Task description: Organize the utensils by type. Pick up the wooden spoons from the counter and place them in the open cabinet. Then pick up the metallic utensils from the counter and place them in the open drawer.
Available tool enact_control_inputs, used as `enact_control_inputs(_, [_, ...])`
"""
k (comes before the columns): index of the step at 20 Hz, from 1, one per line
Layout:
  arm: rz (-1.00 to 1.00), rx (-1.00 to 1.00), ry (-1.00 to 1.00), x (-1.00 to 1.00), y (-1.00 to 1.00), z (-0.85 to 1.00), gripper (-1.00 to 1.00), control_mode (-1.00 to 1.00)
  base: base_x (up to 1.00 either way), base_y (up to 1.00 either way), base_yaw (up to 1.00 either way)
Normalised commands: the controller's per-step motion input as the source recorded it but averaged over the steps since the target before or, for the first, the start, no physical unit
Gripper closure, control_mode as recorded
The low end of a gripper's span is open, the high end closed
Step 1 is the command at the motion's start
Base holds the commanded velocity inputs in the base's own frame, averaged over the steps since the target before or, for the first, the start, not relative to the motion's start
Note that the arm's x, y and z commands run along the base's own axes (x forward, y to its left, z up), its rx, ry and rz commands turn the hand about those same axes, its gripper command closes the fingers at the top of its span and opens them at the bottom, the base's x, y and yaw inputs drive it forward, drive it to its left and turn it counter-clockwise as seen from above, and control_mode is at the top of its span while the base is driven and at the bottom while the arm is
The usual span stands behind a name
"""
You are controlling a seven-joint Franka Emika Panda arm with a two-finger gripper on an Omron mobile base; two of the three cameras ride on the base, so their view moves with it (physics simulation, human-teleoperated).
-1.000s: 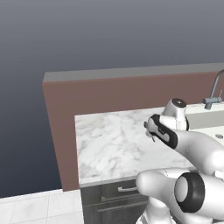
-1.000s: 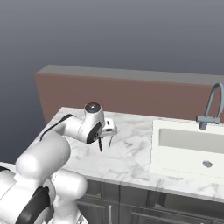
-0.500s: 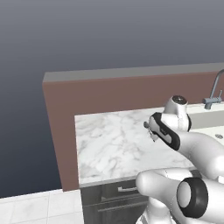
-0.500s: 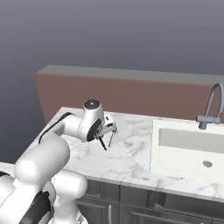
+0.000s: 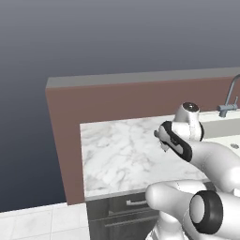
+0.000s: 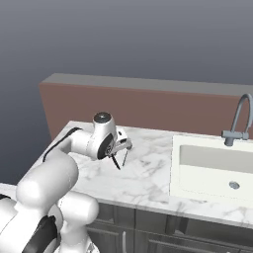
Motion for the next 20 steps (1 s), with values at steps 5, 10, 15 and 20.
enact_control_inputs(5, [0.00,0.00,-0.01,-0.08,-0.01,0.00,1.00,1.00,-0.21,-0.08,0.00])
enact_control_inputs(10, [0.00,0.00,0.00,0.00,0.00,0.00,1.00,1.00,-0.55,-0.40,-0.25])
enact_control_inputs(15, [0.00,0.00,0.00,0.00,0.00,0.00,1.00,1.00,-0.14,-0.54,-0.47])
enact_control_inputs(20, [0.00,0.00,0.00,0.00,0.00,0.00,1.00,1.00,0.08,-0.50,-0.65])
